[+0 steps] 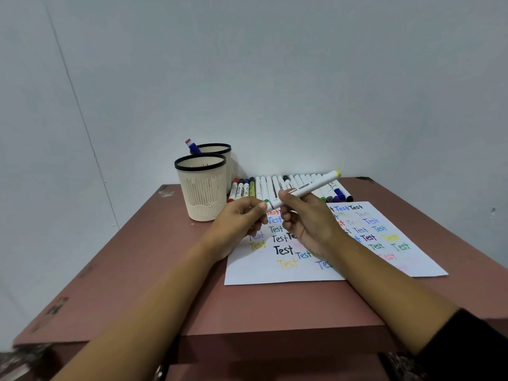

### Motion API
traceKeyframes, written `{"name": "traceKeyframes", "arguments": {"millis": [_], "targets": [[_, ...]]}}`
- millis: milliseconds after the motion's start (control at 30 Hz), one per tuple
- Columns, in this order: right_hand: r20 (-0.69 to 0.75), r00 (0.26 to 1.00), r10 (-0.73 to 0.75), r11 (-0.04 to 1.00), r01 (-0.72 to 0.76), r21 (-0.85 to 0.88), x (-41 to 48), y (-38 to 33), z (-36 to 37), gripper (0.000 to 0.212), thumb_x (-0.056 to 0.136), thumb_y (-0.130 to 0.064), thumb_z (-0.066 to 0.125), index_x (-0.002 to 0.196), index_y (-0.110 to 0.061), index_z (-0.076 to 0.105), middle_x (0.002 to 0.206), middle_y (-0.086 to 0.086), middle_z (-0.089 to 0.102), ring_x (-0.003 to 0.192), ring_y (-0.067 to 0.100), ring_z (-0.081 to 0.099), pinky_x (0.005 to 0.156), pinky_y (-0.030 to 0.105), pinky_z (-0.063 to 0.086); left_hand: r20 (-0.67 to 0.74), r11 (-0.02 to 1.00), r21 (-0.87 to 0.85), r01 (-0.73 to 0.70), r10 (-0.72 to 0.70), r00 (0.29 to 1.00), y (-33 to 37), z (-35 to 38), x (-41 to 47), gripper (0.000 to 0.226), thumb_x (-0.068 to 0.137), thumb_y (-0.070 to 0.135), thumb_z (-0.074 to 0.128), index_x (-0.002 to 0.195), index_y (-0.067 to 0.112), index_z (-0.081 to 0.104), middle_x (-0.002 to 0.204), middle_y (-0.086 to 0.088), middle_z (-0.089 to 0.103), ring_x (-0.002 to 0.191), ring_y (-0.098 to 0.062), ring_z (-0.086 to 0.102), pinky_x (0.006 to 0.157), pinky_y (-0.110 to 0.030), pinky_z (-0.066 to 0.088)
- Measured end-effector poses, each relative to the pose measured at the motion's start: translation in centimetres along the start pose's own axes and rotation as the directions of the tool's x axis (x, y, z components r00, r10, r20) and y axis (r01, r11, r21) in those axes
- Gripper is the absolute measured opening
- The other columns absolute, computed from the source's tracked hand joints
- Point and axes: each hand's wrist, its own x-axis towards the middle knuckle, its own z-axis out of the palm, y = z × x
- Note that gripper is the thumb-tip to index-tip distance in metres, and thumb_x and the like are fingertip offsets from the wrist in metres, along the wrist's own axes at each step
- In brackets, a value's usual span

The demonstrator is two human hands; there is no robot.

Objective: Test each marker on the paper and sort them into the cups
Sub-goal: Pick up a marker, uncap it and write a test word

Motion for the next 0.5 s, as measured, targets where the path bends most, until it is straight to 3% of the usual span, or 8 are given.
{"name": "traceKeyframes", "arguments": {"millis": [333, 500], "targets": [[0.039, 0.999, 0.031, 0.999, -0.033, 0.042, 0.29, 0.33, -0.15, 0.009, 0.090, -0.010, 0.061, 0.085, -0.003, 0.059, 0.061, 0.005, 0.054, 0.053, 0.011, 0.052, 0.049, 0.018, 0.047, -0.077, 0.998, 0.036, -0.052, 0.054, 0.996, -0.03, 0.46, -0.03, 0.015, 0.093, 0.009, 0.051, 0.079, 0.008, 0.057, 0.062, -0.005, 0.056, 0.046, -0.006, 0.044, 0.046, -0.016, 0.037], [0.027, 0.999, 0.028, 0.999, -0.029, 0.036, 0.40, 0.20, -0.28, 0.010, 0.089, -0.013, 0.063, 0.088, -0.004, 0.060, 0.063, 0.006, 0.055, 0.053, 0.012, 0.052, 0.049, 0.019, 0.048, -0.115, 0.999, -0.035, 0.008, -0.012, 0.993, 0.13, 0.57, 0.16, 0.012, 0.091, 0.011, 0.054, 0.082, 0.006, 0.060, 0.064, -0.003, 0.059, 0.051, -0.007, 0.050, 0.050, -0.018, 0.041]]}}
